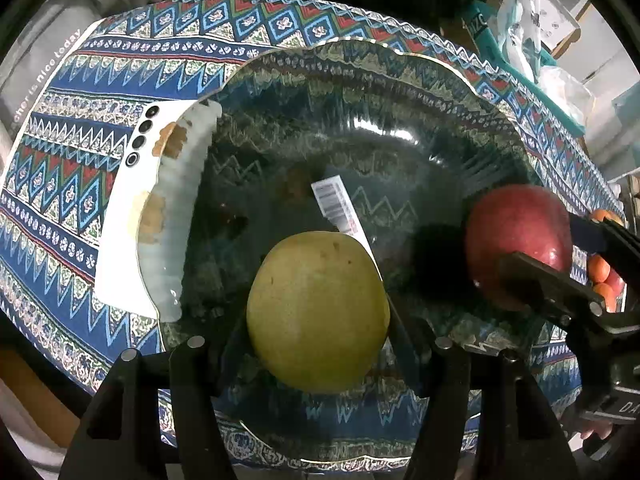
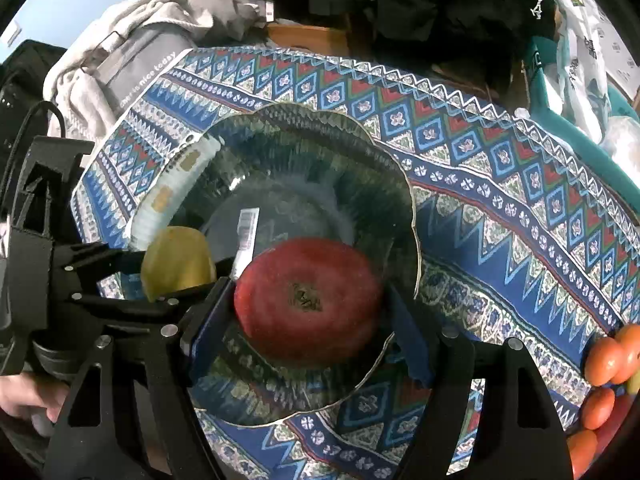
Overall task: Organize fruits
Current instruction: 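Lower the pear into the glass bowl and open the left tool while the right tool releases the apple there, then move both open tools back from the bowl to the fruit pile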
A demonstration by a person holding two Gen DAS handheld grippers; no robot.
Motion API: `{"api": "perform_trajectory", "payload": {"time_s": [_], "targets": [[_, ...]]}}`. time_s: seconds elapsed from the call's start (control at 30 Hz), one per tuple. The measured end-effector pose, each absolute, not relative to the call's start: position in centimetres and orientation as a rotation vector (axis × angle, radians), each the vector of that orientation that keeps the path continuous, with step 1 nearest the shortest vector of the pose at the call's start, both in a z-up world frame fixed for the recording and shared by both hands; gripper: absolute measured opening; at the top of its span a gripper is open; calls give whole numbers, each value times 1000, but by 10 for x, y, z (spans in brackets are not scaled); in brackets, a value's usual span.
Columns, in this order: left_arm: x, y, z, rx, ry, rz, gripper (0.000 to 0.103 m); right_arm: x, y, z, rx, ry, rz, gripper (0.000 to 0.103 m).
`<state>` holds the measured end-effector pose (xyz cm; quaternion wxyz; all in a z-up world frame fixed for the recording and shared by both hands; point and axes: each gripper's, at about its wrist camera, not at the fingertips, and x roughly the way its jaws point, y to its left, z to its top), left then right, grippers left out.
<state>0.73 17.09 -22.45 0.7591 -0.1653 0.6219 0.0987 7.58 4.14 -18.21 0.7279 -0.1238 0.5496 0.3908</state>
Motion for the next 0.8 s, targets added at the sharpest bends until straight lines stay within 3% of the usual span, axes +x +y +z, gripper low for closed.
{"api": "perform_trajectory", "payload": {"time_s": [0.3, 0.4, 0.5, 0.8], "targets": [[10, 160, -217, -319, 1342, 210, 66, 73, 37, -183, -280, 1206, 859, 76], [9, 157, -202, -267, 1300, 232, 78, 75, 36, -183, -234, 1214, 861, 76], [8, 159, -195, -241, 1289, 254, 80, 83, 28, -182, -164, 1233, 861, 72], [6, 170, -176, -234, 1269, 256, 80, 80, 27, -179, -161, 1230, 869, 72]]}}
